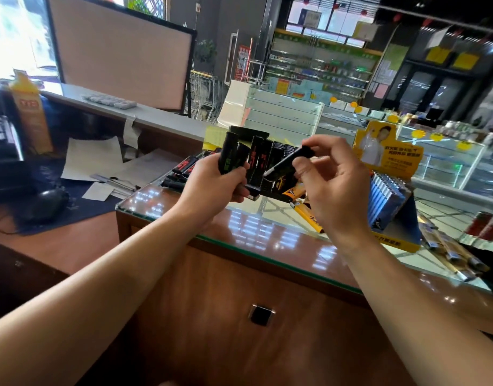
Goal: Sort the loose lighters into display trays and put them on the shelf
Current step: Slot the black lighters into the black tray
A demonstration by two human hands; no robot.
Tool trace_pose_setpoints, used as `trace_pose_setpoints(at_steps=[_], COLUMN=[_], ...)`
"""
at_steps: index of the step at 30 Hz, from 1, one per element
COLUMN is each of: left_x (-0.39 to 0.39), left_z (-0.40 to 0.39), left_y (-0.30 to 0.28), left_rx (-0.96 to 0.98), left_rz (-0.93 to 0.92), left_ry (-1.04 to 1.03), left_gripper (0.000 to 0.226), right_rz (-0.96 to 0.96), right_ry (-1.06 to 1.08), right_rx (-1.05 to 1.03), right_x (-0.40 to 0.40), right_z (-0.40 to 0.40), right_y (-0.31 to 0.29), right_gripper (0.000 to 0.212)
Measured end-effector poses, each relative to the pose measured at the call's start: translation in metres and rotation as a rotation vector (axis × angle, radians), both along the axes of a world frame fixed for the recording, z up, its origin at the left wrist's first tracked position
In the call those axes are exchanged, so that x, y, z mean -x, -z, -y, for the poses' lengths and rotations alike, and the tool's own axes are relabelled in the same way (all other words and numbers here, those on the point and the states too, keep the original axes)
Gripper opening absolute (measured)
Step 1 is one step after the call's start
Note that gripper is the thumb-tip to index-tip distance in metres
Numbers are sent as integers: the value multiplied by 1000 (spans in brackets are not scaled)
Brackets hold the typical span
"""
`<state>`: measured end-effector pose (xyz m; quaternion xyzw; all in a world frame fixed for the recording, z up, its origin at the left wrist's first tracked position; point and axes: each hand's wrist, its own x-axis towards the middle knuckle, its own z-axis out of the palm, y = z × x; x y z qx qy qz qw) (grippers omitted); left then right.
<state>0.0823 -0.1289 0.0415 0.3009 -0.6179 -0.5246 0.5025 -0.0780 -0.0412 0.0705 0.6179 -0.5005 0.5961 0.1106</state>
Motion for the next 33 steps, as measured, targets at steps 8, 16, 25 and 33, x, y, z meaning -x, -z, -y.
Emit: trace_pose_setpoints(at_steps=[8,16,25,33], left_x=[-1,10,24,22], left_z=[34,62,70,72], left_y=[-10,-20,-25,-19], left_rx=[50,137,180,219], left_rz=[100,164,164,164], left_ry=[-67,-66,-55,-51], left_gripper=[14,15,19,16], right_rz=[-158,-454,-501,-414], right_ry=[184,353,545,449], right_rx=[-56,-180,-164,-312], right_x=[16,28,32,46], right_z=[51,93,104,104], right_y=[-8,9,19,26], right_gripper=[13,14,18,43])
